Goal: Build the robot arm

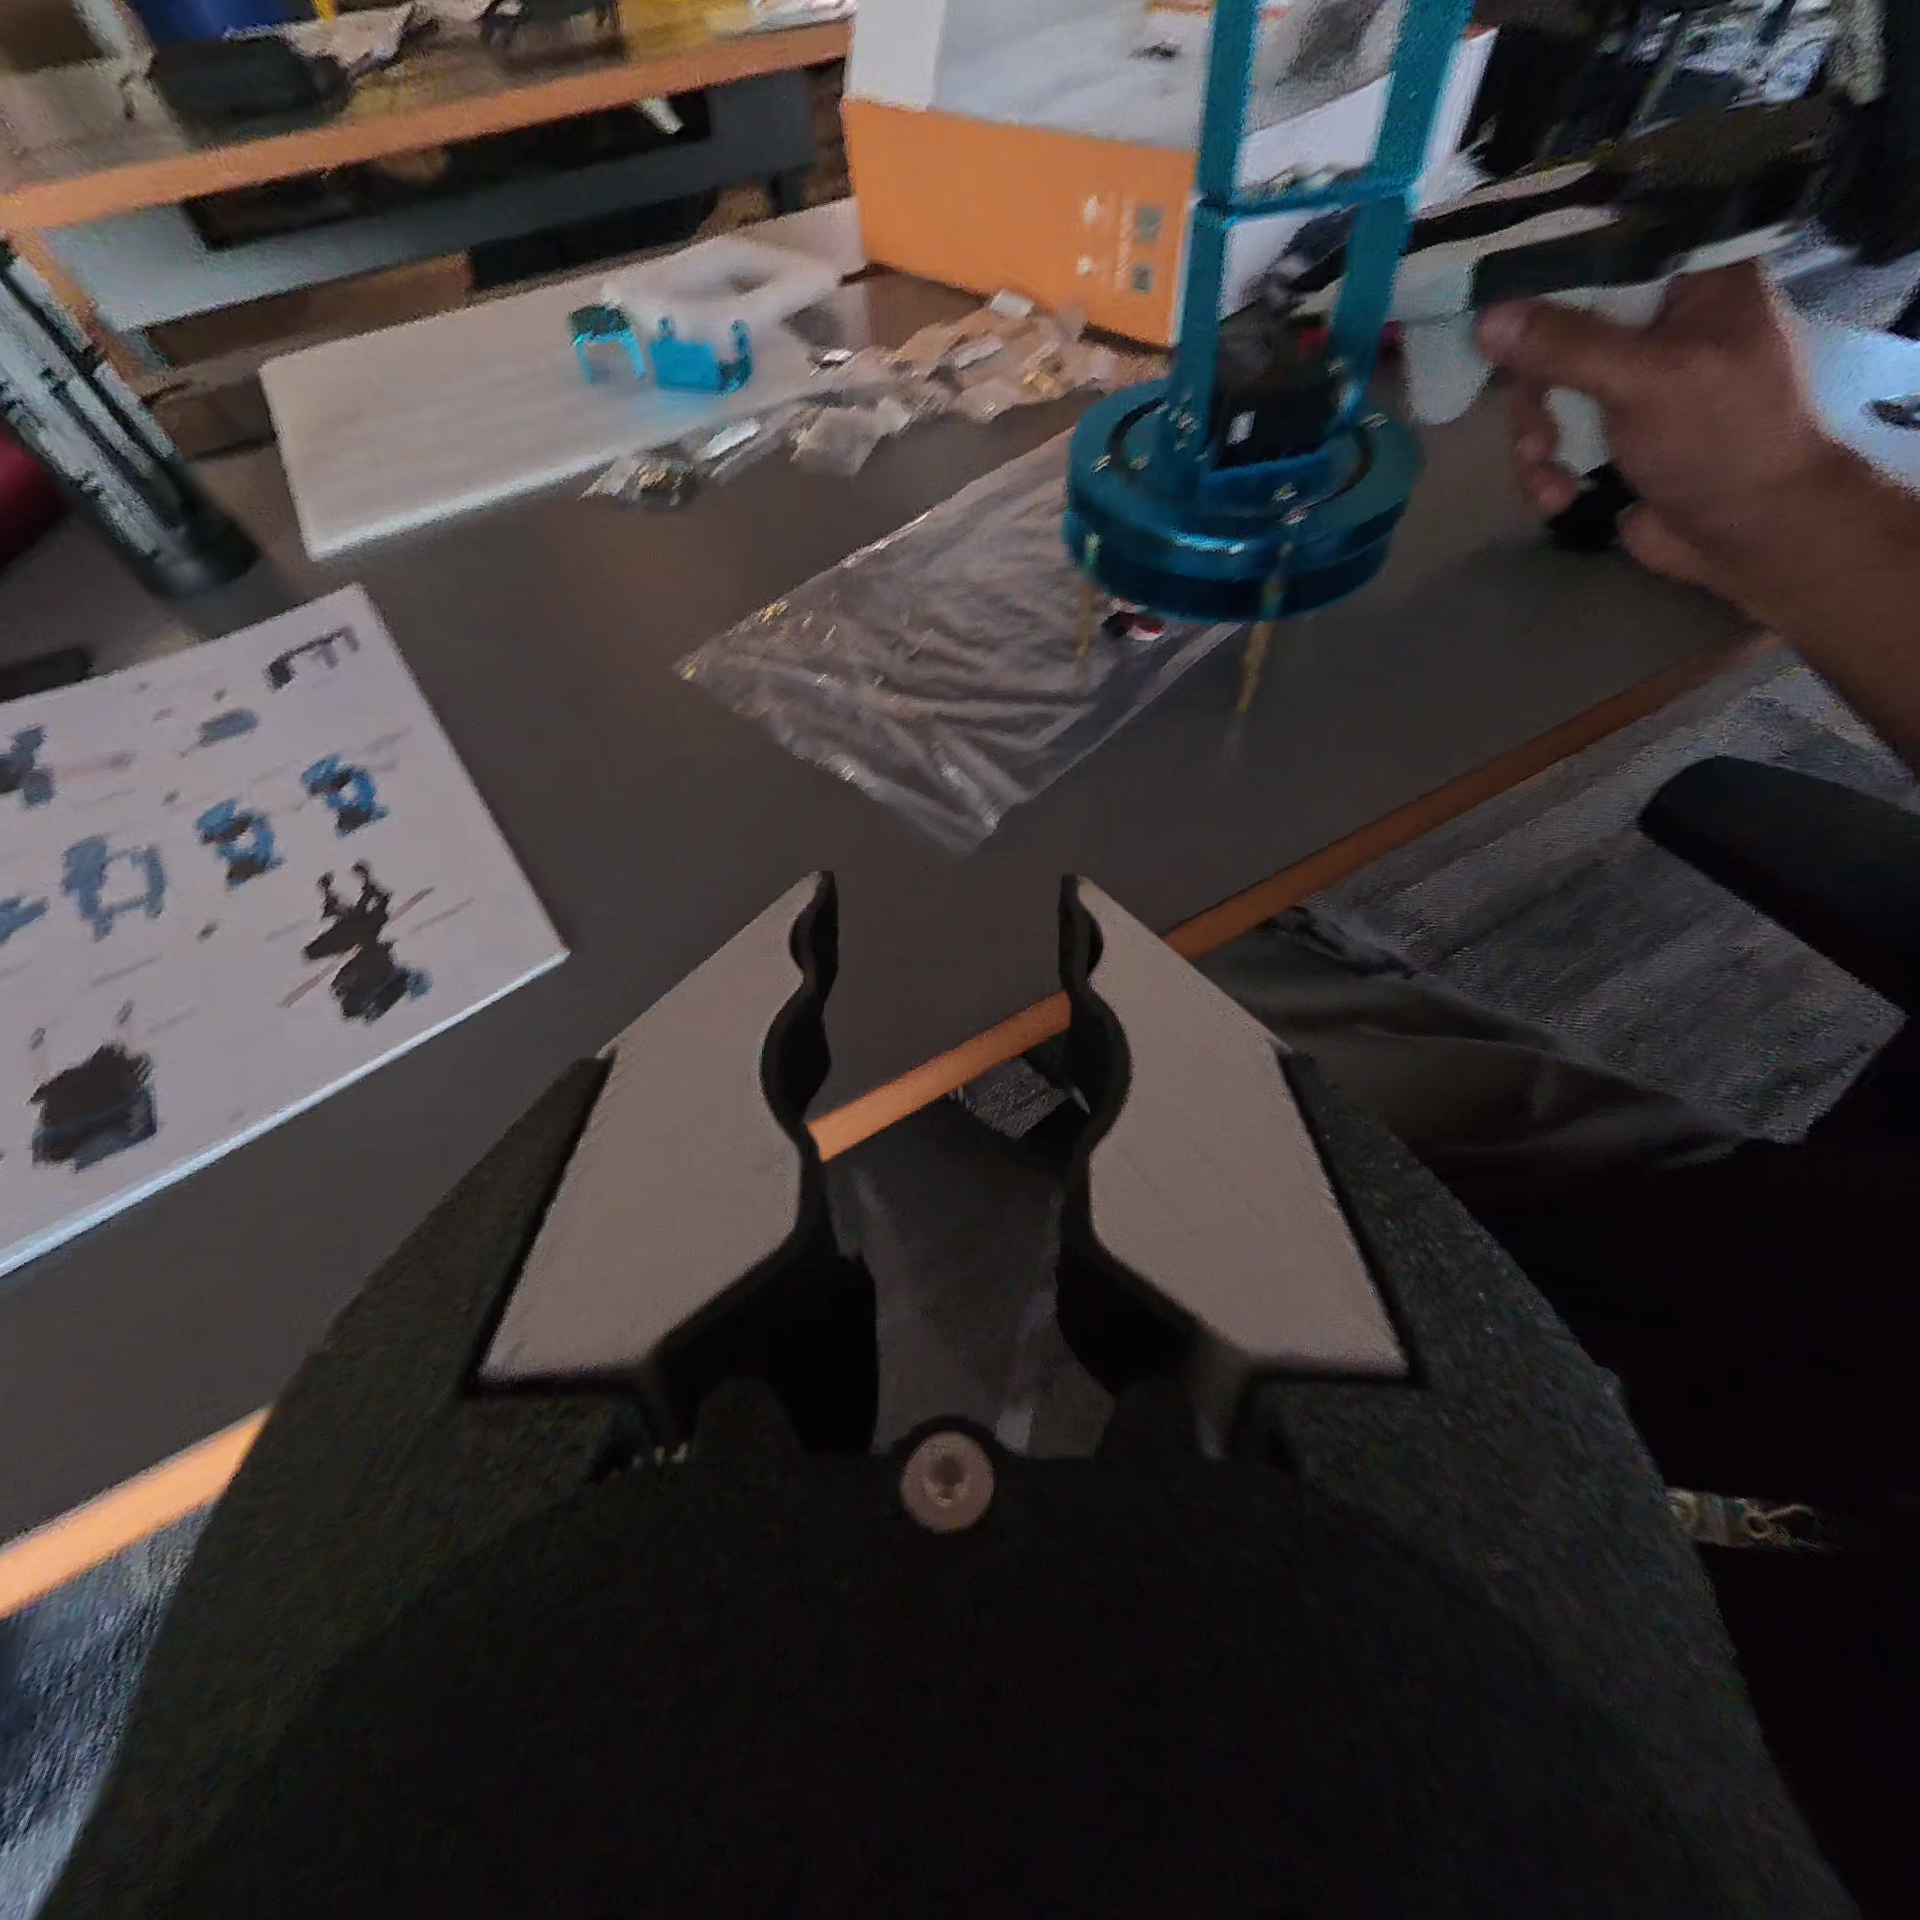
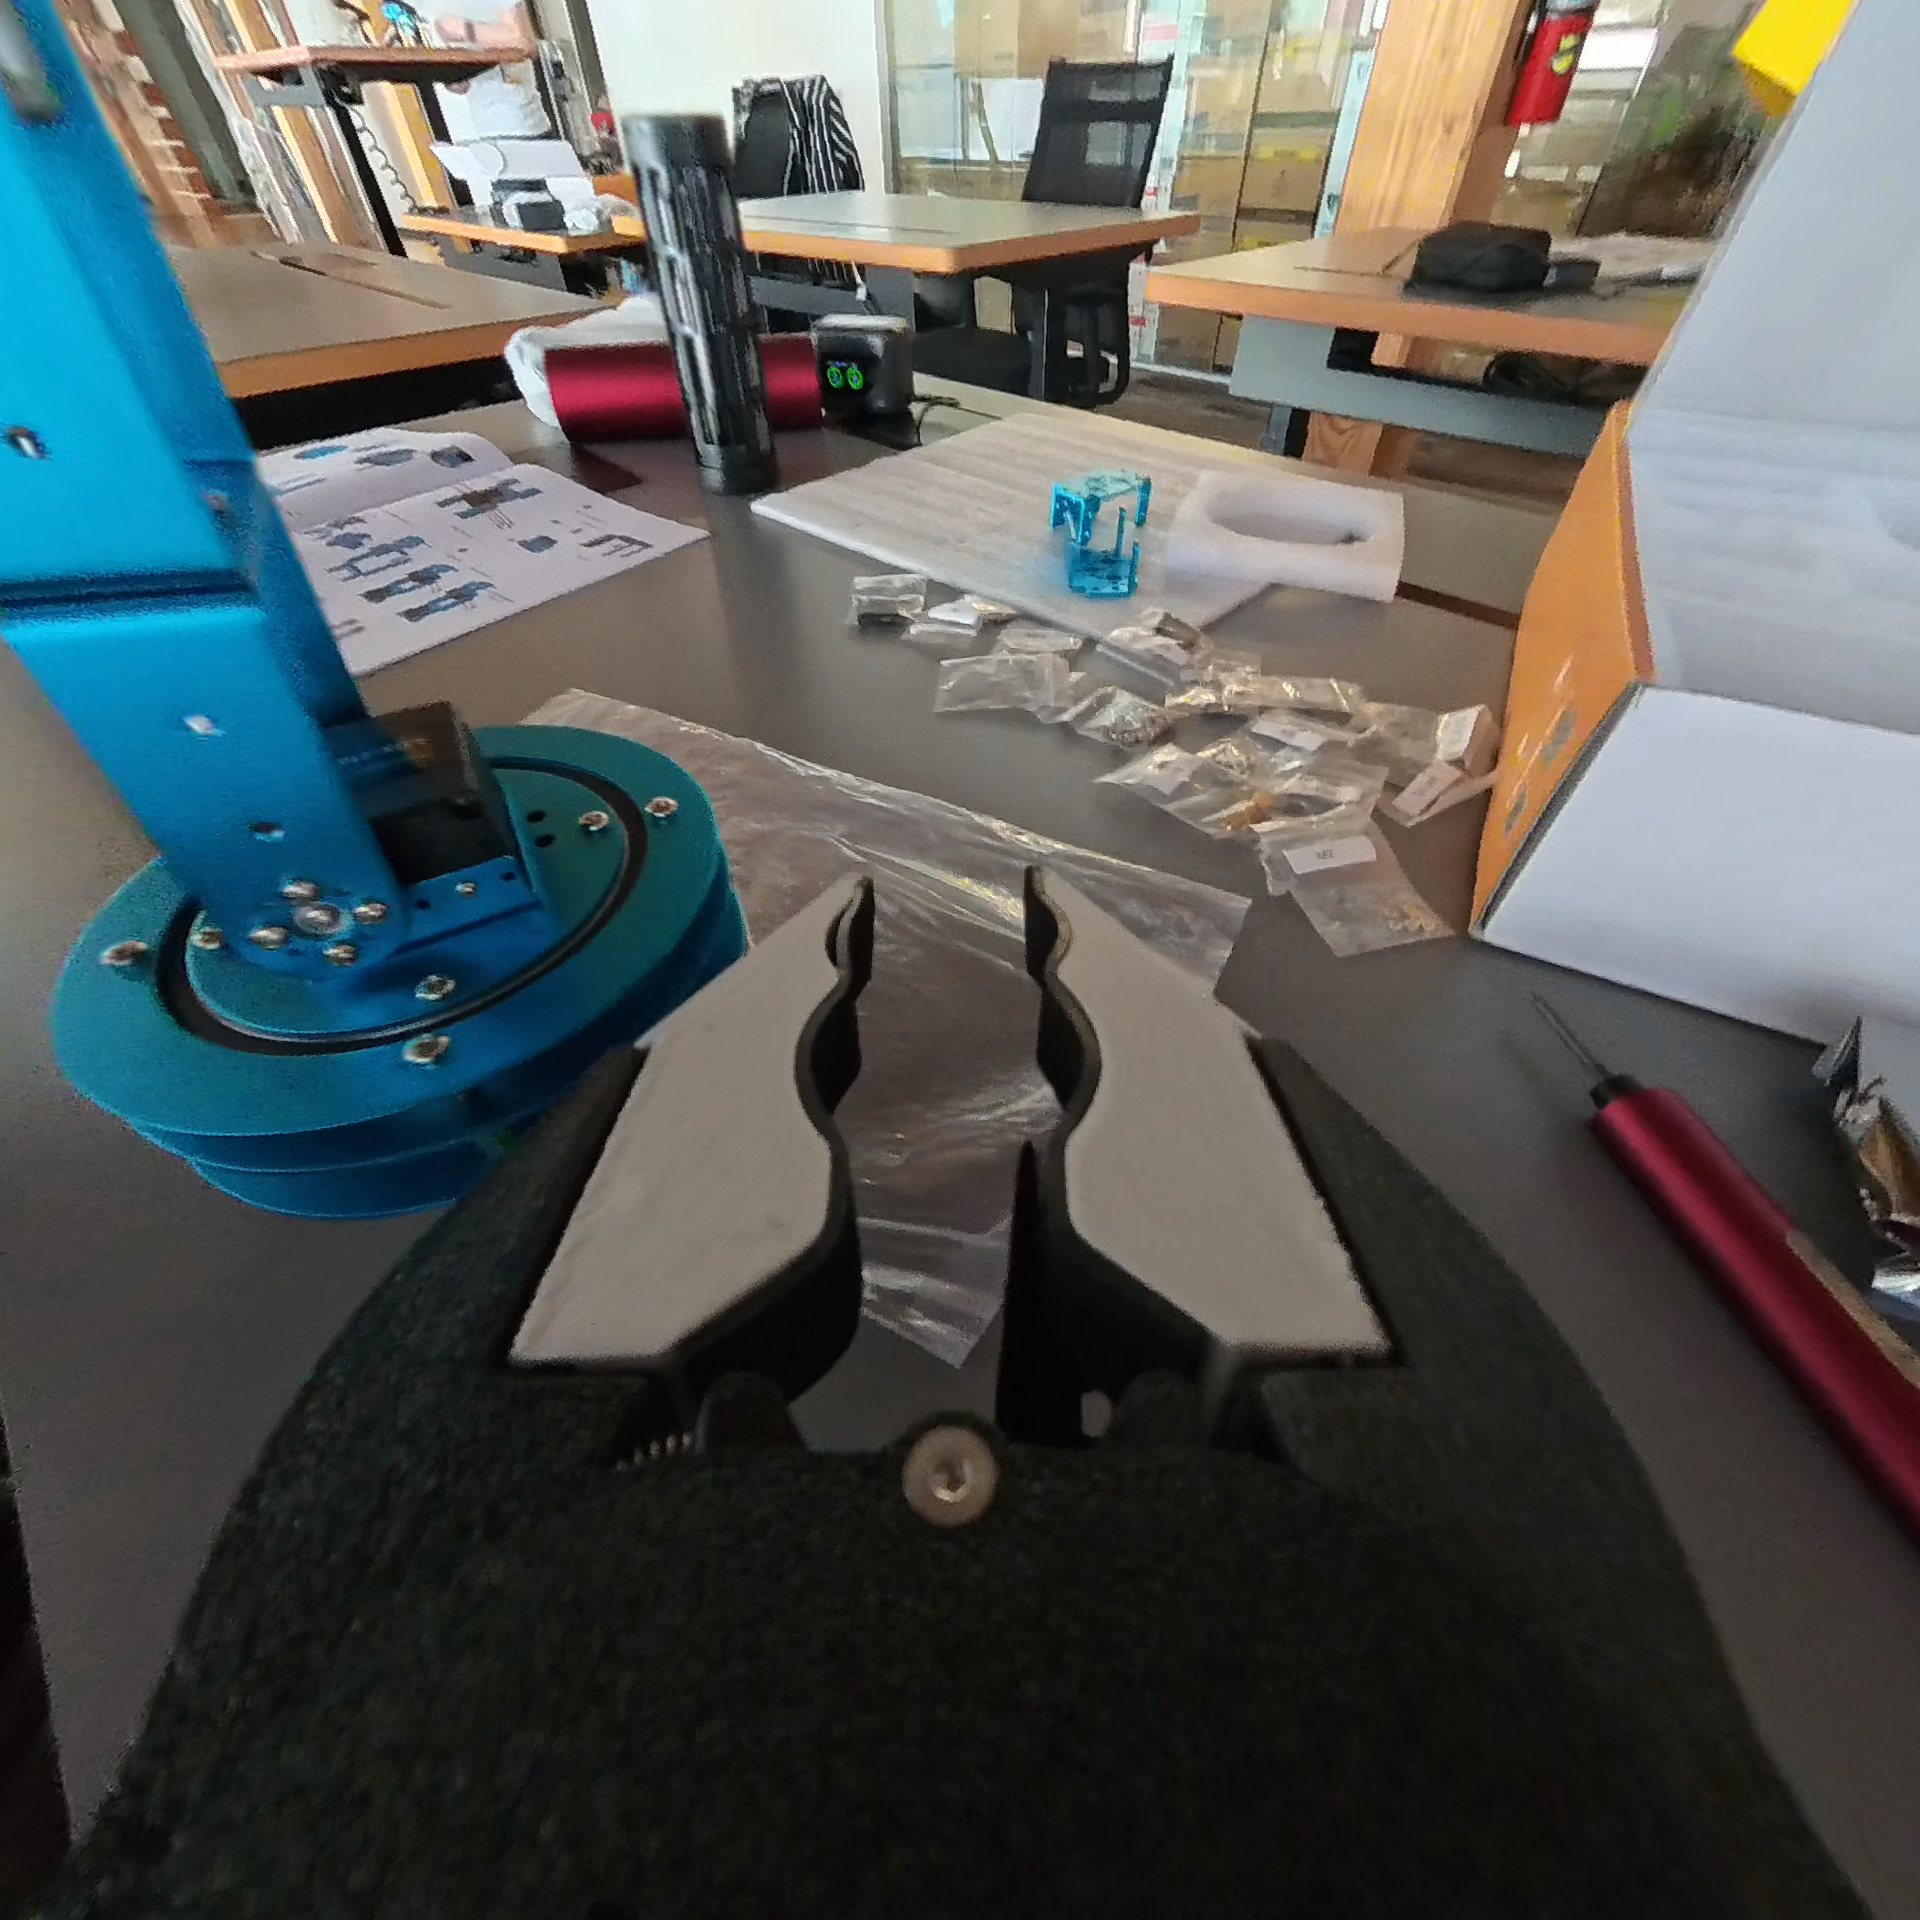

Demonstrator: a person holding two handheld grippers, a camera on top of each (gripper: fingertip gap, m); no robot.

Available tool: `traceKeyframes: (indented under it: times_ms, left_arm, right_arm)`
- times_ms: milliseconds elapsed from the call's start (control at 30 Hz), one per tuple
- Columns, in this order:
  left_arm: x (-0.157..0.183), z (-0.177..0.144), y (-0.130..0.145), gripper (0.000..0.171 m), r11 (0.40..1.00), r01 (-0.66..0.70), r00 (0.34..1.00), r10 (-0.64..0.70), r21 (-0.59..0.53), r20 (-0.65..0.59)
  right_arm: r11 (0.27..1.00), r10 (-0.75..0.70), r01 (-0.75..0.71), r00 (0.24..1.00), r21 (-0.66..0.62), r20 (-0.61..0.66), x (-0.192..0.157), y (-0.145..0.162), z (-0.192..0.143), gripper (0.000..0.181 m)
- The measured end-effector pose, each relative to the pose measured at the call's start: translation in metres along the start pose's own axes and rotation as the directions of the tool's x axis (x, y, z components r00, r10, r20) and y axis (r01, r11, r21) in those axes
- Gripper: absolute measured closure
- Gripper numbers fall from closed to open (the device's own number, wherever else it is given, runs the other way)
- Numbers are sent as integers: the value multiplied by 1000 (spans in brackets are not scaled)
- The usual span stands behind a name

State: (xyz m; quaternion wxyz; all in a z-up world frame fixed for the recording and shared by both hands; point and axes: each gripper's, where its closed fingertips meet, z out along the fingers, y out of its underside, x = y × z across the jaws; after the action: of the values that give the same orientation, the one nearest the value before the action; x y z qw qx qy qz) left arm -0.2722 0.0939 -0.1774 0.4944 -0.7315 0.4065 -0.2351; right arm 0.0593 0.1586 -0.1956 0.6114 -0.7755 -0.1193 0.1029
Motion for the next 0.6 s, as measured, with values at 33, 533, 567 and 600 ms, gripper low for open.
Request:
traceKeyframes:
  times_ms: [33, 533, 567, 600]
  left_arm:
    - [6, 4, -6, 130, 1000, -13, 1000, 13, 17, -21]
    - [74, 104, -110, 130, 964, -160, 987, 160, 214, 17]
    - [73, 107, -116, 130, 963, -142, 990, 143, 231, 14]
    - [74, 110, -120, 130, 963, -125, 992, 128, 240, 1]
  right_arm:
    - [1000, -13, 12, 1000, 20, 7, -4, -4, -2, 153]
    - [979, -90, 57, 982, 195, 165, -46, -31, -34, 151]
    - [981, -105, 77, 983, 180, 148, -45, -29, -32, 151]
    - [982, -112, 89, 984, 165, 137, -44, -26, -30, 151]
